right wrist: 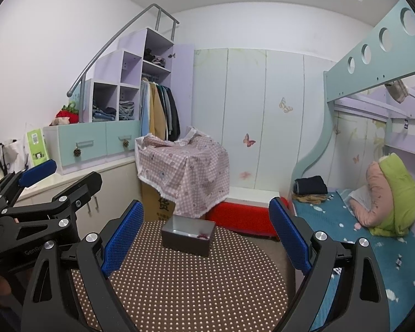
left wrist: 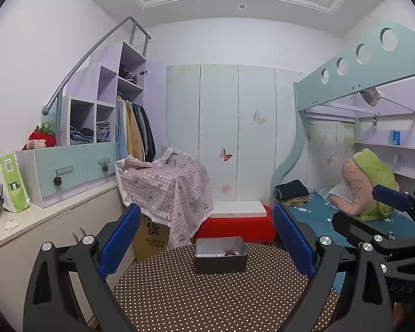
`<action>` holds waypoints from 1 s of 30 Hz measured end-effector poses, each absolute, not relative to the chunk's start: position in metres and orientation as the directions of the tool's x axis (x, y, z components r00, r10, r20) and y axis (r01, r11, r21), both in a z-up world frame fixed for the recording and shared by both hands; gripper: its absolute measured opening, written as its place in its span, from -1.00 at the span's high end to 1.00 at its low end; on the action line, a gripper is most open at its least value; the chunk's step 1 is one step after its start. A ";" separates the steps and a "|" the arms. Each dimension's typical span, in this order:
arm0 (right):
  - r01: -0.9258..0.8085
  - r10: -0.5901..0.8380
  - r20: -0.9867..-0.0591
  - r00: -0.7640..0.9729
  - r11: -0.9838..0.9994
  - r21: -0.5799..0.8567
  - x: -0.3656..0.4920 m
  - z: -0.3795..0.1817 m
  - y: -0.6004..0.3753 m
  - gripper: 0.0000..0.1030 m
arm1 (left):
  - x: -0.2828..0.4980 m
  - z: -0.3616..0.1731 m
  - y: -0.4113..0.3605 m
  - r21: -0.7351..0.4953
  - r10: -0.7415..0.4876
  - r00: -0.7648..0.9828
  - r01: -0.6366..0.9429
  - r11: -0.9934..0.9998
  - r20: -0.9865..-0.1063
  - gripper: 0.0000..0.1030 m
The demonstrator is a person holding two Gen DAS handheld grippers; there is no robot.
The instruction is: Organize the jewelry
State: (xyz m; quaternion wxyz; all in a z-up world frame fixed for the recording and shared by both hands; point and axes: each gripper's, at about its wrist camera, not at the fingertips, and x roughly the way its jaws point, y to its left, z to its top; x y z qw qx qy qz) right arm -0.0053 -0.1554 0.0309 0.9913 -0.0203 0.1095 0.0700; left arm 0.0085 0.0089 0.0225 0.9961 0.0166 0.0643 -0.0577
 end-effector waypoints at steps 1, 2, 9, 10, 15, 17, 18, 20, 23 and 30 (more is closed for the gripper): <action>-0.143 0.134 -0.221 0.966 0.989 -0.025 -0.005 0.031 -0.155 -0.72 | 0.009 0.022 0.009 0.026 -0.113 0.985 0.117 0.993 -0.131 -0.80; -0.143 0.134 -0.222 0.966 0.989 -0.025 -0.005 0.030 -0.155 -0.72 | 0.009 0.022 0.009 0.026 -0.113 0.985 0.117 0.993 -0.131 -0.80; -0.143 0.134 -0.225 0.965 0.989 -0.022 -0.004 0.027 -0.156 -0.72 | 0.010 0.020 0.011 0.027 -0.111 0.985 0.116 0.993 -0.134 -0.80; -0.143 0.134 -0.226 0.965 0.990 -0.022 -0.004 0.027 -0.156 -0.72 | 0.011 0.019 0.012 0.026 -0.111 0.984 0.116 0.993 -0.136 -0.80; -0.144 0.135 -0.225 0.965 0.989 -0.021 -0.004 0.028 -0.156 -0.72 | 0.011 0.020 0.011 0.028 -0.111 0.985 0.116 0.993 -0.134 -0.80; -0.143 0.135 -0.225 0.965 0.989 -0.022 -0.004 0.028 -0.156 -0.72 | 0.011 0.019 0.011 0.027 -0.111 0.985 0.116 0.993 -0.134 -0.80; -0.143 0.135 -0.225 0.965 0.989 -0.022 -0.004 0.028 -0.156 -0.72 | 0.011 0.019 0.011 0.027 -0.111 0.985 0.115 0.993 -0.135 -0.80; -0.145 0.137 -0.226 0.964 0.989 -0.020 -0.003 0.027 -0.157 -0.72 | 0.010 0.019 0.011 0.029 -0.110 0.985 0.115 0.993 -0.135 -0.80; -0.143 0.134 -0.228 0.964 0.990 -0.021 -0.002 0.026 -0.156 -0.72 | 0.010 0.018 0.012 0.027 -0.110 0.985 0.115 0.993 -0.135 -0.80; -0.144 0.135 -0.227 0.964 0.989 -0.020 -0.002 0.027 -0.156 -0.72 | 0.010 0.018 0.011 0.029 -0.110 0.985 0.115 0.993 -0.136 -0.80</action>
